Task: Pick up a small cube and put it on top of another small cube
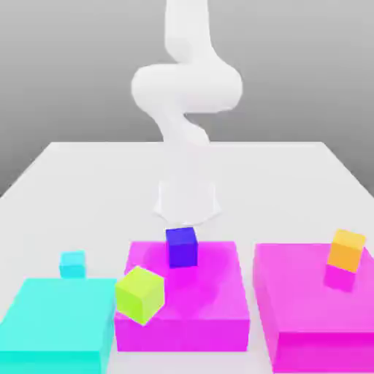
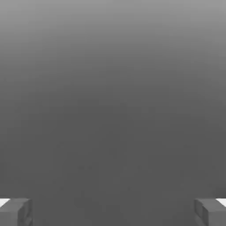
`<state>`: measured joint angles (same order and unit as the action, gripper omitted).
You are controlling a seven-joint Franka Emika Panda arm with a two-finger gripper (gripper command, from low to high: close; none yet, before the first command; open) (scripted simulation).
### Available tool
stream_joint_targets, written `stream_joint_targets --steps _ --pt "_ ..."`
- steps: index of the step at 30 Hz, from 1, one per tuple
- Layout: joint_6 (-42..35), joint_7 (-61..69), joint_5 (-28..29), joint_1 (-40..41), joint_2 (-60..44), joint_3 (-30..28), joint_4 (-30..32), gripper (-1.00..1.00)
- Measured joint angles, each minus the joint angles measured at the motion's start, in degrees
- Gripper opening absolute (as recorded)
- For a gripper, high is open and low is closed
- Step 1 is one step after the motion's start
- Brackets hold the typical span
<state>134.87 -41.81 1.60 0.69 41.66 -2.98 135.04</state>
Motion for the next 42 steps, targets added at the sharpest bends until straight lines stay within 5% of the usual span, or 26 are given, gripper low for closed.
stream_joint_targets --steps 12,18,22,26,27,33,37,42 --pt "17.53 25.29 5.52 4.75 -23.88 -19.47 17.63 0.0" --pt "27.54 44.75 0.69 8.29 -38.4 -28.78 27.12 0.0" --pt "33.58 59.15 -14.31 13.44 -47.67 -22.24 27.91 0.0" --pt "39.7 68.47 -26.4 25.62 -55.9 -7.29 25.88 0.0" --pt "41.03 69.57 -27.75 28.33 -57.5 -4.28 25.5 -1.0" --pt "41.57 70.02 -28.31 29.73 -58.3 -2.75 25.31 -1.0" --pt "37.42 64.58 -21.19 22.82 -52.85 -11.34 26.8 -1.0" --pt "29.83 52.21 -3.86 20.45 -42.2 -16.74 29.29 -1.0"
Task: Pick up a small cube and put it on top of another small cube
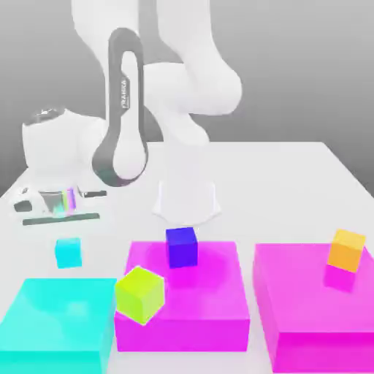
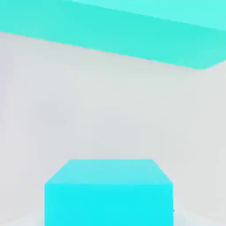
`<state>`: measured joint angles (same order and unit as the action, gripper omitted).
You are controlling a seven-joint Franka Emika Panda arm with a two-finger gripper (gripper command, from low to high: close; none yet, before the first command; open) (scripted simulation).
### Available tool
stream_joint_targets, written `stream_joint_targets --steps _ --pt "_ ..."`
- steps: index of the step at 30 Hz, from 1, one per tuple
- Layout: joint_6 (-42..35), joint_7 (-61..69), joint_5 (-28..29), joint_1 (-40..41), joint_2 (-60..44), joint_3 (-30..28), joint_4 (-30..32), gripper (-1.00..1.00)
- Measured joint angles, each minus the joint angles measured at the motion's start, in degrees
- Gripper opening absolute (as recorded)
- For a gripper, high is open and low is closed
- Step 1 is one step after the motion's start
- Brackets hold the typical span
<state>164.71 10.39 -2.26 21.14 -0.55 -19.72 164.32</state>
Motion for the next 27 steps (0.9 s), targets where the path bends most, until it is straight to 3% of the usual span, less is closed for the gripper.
stream_joint_targets --steps 17,24,25,27 --pt "-30.0 10.31 4.24 -19.99 35.29 15.86 5.14 -1.0" --pt "-17.29 11.12 4.5 -21.34 25.88 16.79 8.54 -1.0" --pt "-16.02 11.11 4.52 -21.35 24.88 16.79 8.8 1.0" --pt "-16.03 11.11 4.52 -21.35 24.88 16.79 8.8 1.0"
